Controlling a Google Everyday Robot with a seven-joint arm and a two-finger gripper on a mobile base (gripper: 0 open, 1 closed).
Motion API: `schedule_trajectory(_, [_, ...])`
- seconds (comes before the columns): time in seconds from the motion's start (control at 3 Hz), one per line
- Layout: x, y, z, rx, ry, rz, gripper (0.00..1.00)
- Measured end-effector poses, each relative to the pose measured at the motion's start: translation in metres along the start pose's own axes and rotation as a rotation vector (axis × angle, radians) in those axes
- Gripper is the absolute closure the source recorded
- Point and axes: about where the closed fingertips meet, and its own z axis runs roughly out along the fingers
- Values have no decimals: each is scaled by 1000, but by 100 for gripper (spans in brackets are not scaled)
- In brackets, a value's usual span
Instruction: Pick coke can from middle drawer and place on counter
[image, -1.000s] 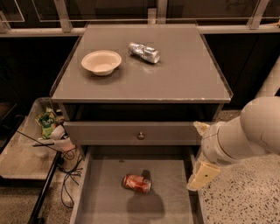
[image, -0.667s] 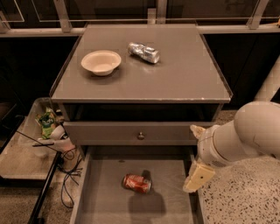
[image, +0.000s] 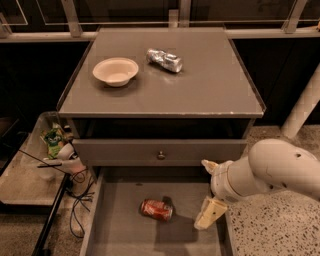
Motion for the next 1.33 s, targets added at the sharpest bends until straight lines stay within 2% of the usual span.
schedule_trajectory(0.67, [25, 13, 66, -30, -183, 44, 0])
schedule_trajectory(1.0, [37, 24, 103, -29, -185, 53, 0])
schedule_trajectory(1.33, [38, 20, 175, -53, -102, 68, 0])
